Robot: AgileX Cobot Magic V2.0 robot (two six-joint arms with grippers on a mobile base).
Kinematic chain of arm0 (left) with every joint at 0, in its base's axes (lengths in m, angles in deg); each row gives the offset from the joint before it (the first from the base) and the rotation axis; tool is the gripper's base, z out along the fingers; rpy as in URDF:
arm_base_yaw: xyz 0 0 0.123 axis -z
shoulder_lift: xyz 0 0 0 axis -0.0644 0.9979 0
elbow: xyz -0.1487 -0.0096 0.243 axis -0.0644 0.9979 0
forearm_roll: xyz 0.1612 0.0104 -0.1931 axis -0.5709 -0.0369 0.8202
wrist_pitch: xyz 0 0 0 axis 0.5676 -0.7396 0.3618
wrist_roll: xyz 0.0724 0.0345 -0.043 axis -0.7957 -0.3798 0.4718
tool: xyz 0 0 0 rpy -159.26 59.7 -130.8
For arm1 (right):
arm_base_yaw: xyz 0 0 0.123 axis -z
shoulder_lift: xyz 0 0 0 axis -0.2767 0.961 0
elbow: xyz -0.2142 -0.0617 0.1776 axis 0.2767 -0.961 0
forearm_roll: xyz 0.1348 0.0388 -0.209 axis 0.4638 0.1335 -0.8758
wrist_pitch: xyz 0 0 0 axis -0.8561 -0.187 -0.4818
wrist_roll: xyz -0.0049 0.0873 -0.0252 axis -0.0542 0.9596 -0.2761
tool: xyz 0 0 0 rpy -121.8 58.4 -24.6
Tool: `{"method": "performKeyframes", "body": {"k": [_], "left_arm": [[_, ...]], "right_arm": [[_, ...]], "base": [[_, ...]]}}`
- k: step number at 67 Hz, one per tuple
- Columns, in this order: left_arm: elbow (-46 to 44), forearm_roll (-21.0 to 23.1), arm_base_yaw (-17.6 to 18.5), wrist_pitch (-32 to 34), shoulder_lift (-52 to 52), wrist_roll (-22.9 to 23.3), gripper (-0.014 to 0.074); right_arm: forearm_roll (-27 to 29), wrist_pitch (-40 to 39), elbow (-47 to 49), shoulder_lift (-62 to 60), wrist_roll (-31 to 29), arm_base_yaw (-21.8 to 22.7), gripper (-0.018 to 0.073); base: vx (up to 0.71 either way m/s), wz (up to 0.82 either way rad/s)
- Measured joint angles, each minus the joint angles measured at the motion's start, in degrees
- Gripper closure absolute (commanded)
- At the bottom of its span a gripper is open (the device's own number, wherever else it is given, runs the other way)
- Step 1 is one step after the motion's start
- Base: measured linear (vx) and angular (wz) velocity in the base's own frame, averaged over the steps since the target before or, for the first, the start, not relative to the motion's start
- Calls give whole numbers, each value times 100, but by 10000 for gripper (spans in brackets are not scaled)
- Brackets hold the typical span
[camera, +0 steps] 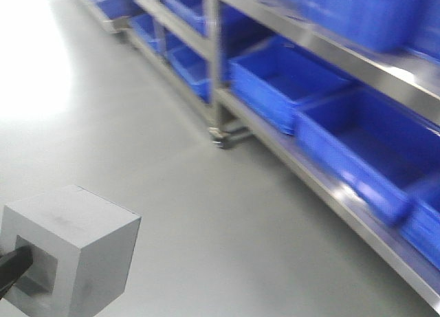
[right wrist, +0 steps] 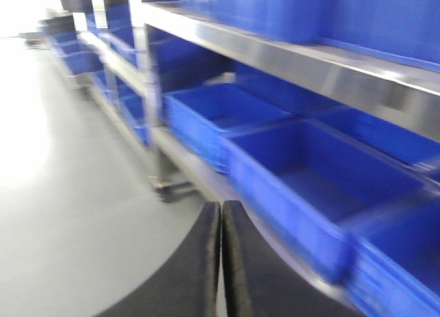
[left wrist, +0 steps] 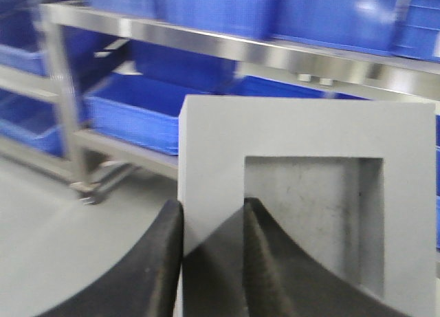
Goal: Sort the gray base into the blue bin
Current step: 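Drive down the aisle of blue bins carrying the block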
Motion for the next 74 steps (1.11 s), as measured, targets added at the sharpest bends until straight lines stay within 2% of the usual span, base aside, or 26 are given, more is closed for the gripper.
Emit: {"method": "performKeyframes", "body": {"k": [39, 74], "left_arm": [[0, 0, 0, 0, 0, 0, 603], [0, 0, 0, 0, 0, 0, 603]], "right_arm": [[0, 0, 0, 0, 0, 0, 564], [0, 0, 0, 0, 0, 0, 564]], "base": [[30, 68], [40, 28]]}}
